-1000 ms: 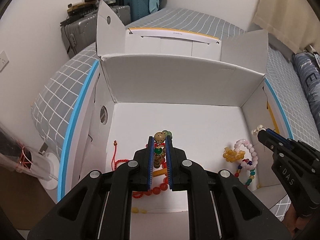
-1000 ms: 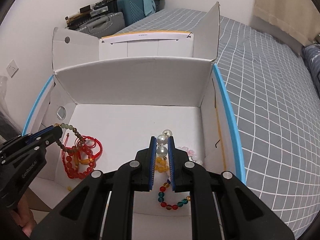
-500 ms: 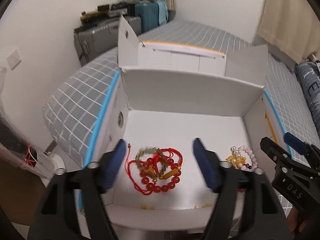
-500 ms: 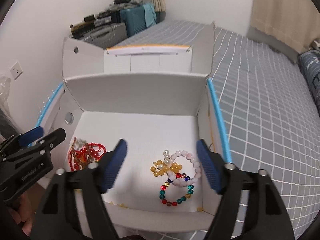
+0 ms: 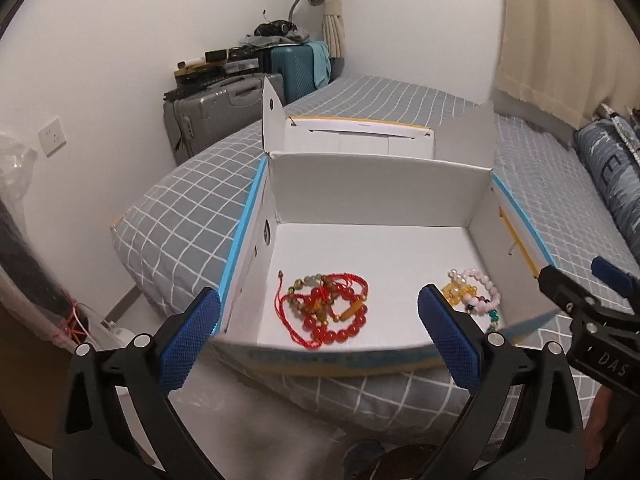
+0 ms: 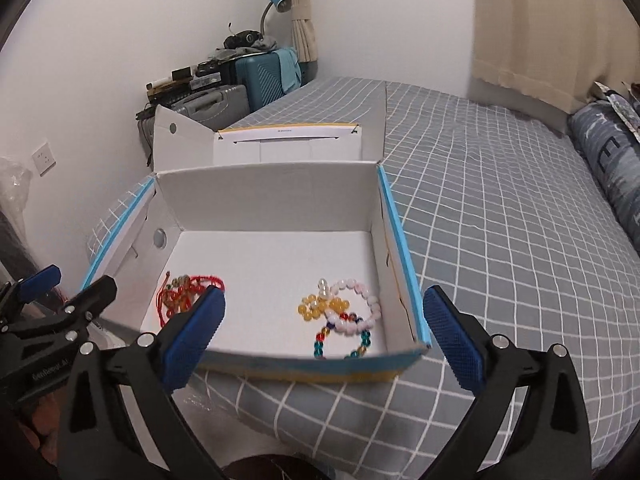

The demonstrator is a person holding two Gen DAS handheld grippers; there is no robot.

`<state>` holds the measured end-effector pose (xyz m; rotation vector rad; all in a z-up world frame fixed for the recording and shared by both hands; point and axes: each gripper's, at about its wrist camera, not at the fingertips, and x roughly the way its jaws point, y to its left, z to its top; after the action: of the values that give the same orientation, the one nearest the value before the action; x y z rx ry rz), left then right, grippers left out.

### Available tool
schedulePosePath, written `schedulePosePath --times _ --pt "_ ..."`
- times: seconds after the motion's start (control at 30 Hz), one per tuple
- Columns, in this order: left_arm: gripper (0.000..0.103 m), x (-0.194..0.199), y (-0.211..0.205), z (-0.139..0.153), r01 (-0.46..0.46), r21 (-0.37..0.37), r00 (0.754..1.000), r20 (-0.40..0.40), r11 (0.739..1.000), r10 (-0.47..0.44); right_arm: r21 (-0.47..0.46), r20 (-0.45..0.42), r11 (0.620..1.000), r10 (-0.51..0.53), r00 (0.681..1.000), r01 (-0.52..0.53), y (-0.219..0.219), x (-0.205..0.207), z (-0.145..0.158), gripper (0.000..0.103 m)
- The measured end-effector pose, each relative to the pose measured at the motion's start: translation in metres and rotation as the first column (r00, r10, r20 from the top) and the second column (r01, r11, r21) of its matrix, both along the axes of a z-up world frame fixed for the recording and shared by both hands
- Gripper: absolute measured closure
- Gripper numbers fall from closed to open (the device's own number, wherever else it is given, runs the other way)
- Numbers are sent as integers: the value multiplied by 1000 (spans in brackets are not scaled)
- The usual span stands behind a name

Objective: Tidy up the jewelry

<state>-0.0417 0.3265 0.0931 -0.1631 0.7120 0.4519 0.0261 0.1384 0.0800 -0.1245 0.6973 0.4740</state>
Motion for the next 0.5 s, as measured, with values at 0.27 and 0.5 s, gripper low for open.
schedulePosePath --times 0.27,0.5 --pt "6 -27 -9 -16 16 -11 1000 6 1000 -16 -12 6 1000 -1 1000 1 -15 -31 -18 8" --pt "6 -32 -10 -26 22 -21 1000 -6 1000 -22 -22 14 1000 -2 1000 2 -18 -39 -23 8"
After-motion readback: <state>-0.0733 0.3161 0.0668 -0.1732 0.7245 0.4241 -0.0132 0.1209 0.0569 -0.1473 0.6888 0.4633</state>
